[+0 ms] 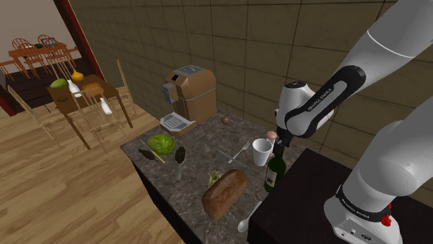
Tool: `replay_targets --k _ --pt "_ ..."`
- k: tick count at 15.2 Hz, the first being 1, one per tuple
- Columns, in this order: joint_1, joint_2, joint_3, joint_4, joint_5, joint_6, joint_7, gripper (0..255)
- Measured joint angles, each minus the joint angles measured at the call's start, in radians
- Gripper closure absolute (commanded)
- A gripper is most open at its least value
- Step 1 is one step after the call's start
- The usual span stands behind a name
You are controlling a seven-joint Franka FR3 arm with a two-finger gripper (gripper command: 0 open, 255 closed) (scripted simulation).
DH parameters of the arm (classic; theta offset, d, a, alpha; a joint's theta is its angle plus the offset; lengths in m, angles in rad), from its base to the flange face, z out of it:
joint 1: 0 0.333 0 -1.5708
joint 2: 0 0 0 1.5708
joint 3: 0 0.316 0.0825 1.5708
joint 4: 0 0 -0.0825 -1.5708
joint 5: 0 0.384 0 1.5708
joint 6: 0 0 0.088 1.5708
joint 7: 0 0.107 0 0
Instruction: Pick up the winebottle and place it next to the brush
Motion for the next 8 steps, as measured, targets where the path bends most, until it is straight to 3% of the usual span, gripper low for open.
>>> replay_targets --k 1,8 --pt "0.000 0.000 0.000 0.000 0.000 0.000 0.000 255" --pt "0.000 0.000 0.000 0.000 0.000 0.000 0.000 255"
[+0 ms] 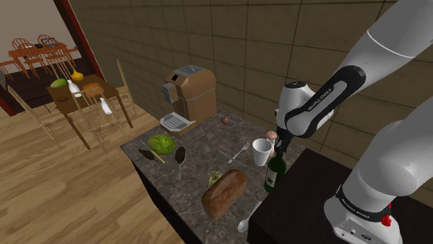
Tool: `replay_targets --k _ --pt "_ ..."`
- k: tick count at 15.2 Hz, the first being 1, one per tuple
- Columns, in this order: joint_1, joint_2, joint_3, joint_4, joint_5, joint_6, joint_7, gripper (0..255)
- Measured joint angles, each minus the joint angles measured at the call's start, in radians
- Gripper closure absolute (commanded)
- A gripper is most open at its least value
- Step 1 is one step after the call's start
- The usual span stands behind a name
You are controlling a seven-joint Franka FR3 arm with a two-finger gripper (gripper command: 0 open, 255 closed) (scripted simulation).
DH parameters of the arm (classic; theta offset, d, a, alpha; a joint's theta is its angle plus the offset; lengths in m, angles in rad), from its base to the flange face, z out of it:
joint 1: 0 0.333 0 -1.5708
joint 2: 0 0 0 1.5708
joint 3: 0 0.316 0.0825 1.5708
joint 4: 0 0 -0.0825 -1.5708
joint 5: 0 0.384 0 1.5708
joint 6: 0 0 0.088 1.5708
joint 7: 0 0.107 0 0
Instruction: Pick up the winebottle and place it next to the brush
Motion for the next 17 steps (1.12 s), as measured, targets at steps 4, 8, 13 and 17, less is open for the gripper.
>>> replay_targets --k 4,8,13,17 --pt "0.000 -0.009 0.000 0.001 0.001 -0.010 0.000 255" --pt "-0.002 -0.088 0.003 0.004 0.001 -0.091 -0.002 255" --pt "0.001 -0.181 0.010 0.023 0.008 -0.203 -0.003 255" --pt "-0.001 -0.250 0.013 0.040 0.011 -0.289 -0.007 255"
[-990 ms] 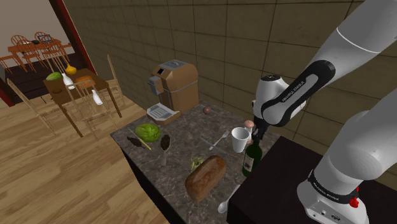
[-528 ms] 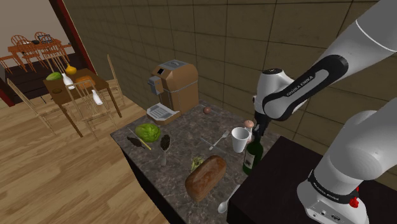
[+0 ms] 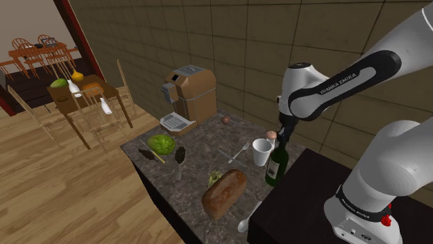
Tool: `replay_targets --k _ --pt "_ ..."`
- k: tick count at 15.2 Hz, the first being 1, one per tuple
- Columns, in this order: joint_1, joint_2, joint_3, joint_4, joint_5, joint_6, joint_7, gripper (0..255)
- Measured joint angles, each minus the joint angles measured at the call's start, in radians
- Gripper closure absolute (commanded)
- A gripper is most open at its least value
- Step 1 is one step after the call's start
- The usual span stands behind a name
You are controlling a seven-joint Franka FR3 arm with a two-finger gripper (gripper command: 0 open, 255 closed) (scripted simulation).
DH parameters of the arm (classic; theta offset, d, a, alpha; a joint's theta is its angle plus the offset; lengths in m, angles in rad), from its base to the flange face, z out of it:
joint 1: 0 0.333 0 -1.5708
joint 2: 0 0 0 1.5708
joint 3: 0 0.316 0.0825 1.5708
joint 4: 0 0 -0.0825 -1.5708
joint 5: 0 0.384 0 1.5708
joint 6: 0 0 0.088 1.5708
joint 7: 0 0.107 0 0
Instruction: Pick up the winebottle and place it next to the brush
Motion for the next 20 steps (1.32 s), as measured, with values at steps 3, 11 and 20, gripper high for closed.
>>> replay_targets --k 3,11,20 --pt "0.001 -0.043 0.003 0.018 0.004 -0.061 -0.002 255" --pt "0.003 -0.149 0.014 0.075 0.015 -0.223 -0.006 255" --pt "0.008 -0.221 0.026 0.156 0.028 -0.378 -0.009 255"
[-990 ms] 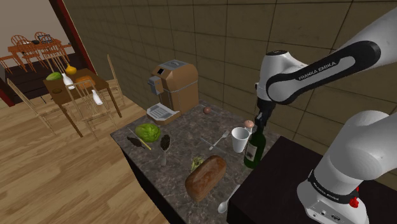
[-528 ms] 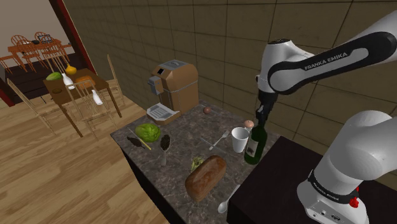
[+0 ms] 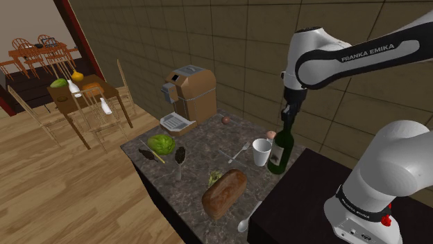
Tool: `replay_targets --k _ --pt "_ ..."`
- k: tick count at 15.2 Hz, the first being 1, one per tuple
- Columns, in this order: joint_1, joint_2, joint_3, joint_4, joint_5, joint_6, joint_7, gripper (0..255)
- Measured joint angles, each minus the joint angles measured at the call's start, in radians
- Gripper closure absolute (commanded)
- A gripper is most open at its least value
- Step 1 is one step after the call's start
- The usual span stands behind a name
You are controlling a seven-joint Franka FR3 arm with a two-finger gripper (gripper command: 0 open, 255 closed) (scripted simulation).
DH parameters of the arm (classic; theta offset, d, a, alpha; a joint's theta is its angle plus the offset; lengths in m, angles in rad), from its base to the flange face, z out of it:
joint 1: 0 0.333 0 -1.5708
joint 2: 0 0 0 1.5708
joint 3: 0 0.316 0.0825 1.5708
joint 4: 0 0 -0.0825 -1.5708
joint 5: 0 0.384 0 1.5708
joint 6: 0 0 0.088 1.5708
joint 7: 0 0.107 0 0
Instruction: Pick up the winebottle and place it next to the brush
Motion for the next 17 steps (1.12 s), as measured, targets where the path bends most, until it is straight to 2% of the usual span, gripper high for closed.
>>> replay_targets --k 17 --pt "0.006 -0.051 0.017 0.199 0.018 -0.250 -0.008 255"
